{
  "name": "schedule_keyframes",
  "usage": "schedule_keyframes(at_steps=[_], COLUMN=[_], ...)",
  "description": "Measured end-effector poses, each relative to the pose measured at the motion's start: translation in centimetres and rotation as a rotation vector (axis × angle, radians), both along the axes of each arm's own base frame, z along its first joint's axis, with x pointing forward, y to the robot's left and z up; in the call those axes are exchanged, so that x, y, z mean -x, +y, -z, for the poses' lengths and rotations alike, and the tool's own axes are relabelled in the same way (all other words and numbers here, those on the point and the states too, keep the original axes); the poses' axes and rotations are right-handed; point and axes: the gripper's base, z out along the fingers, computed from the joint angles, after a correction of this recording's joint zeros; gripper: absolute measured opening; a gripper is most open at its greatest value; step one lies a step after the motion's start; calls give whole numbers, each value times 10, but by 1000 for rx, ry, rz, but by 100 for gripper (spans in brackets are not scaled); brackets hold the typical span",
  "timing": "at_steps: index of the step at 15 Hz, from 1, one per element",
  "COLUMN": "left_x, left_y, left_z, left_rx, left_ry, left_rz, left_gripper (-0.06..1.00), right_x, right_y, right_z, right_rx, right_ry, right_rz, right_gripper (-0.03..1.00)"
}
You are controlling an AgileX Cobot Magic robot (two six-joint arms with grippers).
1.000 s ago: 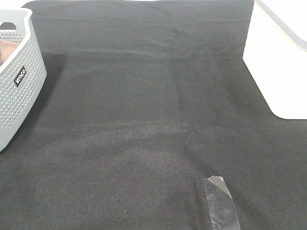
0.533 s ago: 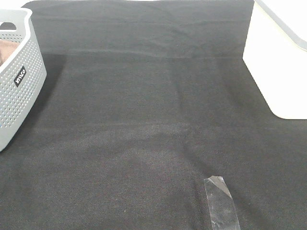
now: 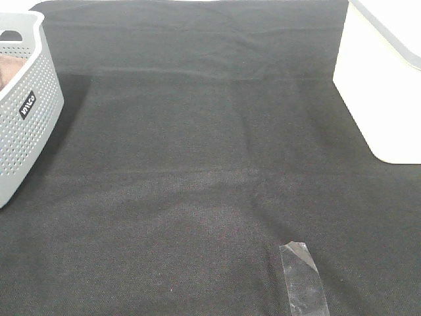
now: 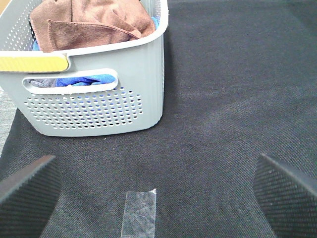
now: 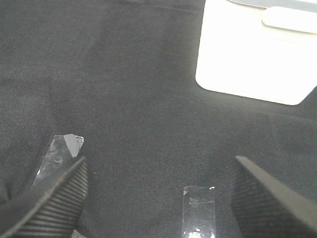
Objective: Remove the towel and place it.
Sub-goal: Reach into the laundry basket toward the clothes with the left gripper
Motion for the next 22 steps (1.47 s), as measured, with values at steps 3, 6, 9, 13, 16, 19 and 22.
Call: schedule_keyframes(at_steps=[3, 6, 9, 13, 16, 19, 22], left_x=[0, 0, 0, 0, 0, 0, 0], left_y=[0, 0, 0, 0, 0, 0, 0], left_z=[0, 1, 1, 1, 1, 1, 1], left_rx=[0, 0, 0, 0, 0, 0, 0], left_ry=[0, 2, 2, 2, 2, 2, 2], left_rz=[0, 0, 0, 0, 0, 0, 0], left_gripper=[99, 99, 99, 99, 99, 99, 99], right_x=[0, 0, 0, 0, 0, 0, 0], right_y=[0, 0, 0, 0, 0, 0, 0], right_z=[0, 0, 0, 0, 0, 0, 0], right_rx=[0, 0, 0, 0, 0, 0, 0], right_ry=[0, 0, 0, 0, 0, 0, 0], right_rz=[0, 0, 0, 0, 0, 0, 0], right_gripper=[76, 76, 76, 76, 76, 76, 76])
